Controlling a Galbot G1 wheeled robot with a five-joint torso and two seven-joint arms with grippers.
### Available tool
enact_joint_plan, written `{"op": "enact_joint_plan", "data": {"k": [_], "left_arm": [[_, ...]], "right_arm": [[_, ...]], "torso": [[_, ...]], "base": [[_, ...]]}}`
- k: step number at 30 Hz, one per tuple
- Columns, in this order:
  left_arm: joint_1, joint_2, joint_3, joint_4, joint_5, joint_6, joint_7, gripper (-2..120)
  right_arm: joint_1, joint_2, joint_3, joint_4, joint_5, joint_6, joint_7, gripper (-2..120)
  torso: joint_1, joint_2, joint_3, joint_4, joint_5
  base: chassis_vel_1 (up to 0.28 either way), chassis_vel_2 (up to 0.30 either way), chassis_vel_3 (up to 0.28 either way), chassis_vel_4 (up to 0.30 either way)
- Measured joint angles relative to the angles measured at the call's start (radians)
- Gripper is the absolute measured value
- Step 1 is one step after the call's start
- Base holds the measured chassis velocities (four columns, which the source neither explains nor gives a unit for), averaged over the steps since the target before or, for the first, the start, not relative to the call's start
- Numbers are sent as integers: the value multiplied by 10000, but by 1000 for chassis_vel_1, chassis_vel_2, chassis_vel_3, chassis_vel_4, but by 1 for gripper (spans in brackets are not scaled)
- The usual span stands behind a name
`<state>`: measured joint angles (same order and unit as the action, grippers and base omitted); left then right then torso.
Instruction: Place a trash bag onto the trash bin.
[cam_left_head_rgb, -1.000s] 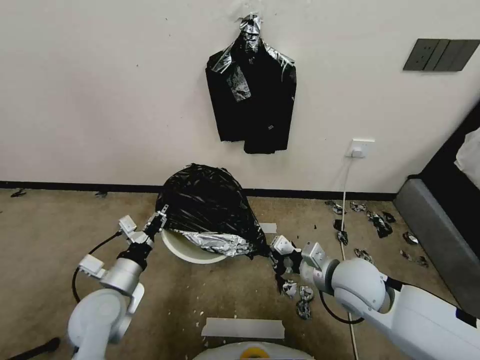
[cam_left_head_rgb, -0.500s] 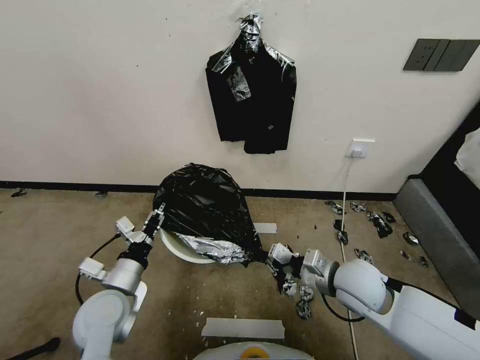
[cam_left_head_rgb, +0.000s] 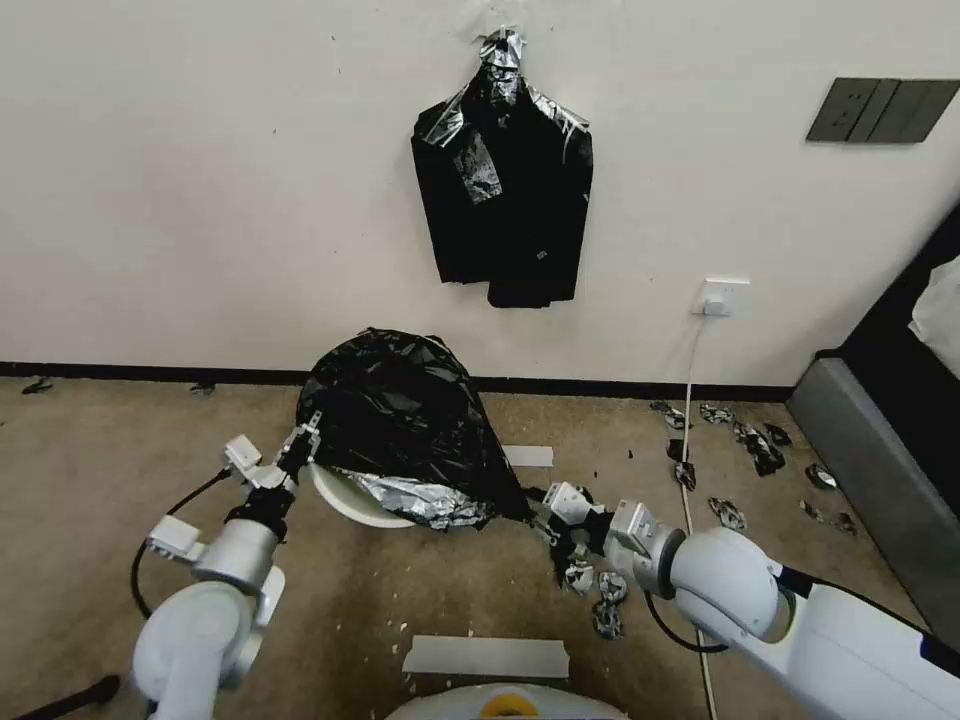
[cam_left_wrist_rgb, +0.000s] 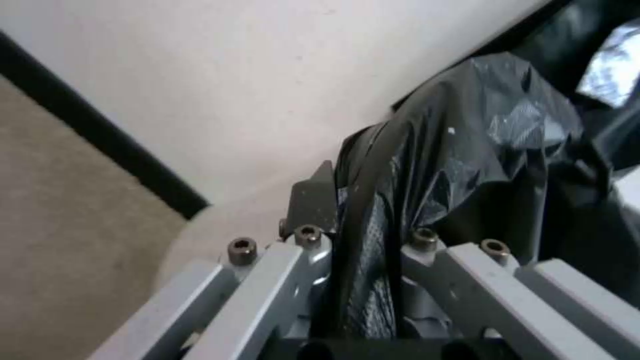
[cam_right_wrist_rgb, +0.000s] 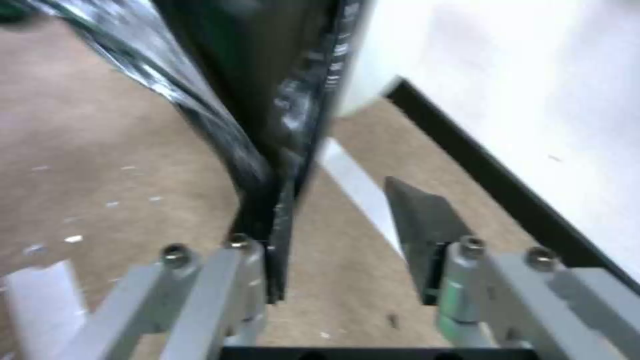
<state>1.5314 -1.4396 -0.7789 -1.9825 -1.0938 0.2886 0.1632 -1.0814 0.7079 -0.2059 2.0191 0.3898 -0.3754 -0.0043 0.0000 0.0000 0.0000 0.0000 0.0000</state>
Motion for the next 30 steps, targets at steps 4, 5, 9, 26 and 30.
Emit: {"op": "enact_joint_plan", "data": {"k": [4, 5, 9, 26, 30], "left_arm": [[13, 206, -68, -8, 270, 131, -395, 4], [19, 252, -69, -28, 353, 196, -518, 4], [31, 375, -71, -52, 576, 333, -787, 4], [166, 962, 163, -237, 955, 935, -1293, 4], [114, 1021, 263, -300, 952, 970, -1296, 4]], "right_arm": [[-372, 195, 587, 170, 145, -212, 717, 59], [-496, 247, 825, 223, 186, -222, 772, 64], [-821, 424, 1617, 461, 281, -92, 870, 78], [-771, 338, 2961, 1393, -2060, 4829, -3380, 100], [-115, 34, 2034, 1460, -1860, 4676, -4321, 100]], "torso": [[0, 0, 0, -1, -1], [0, 0, 0, -1, 0], [0, 0, 0, 0, 0], [0, -1, 0, -2, 0], [0, -1, 1, 1, -1]], "base": [[0, 0, 0, 0], [0, 0, 0, 0], [0, 0, 0, 0], [0, 0, 0, 0], [0, 0, 0, 0]]}}
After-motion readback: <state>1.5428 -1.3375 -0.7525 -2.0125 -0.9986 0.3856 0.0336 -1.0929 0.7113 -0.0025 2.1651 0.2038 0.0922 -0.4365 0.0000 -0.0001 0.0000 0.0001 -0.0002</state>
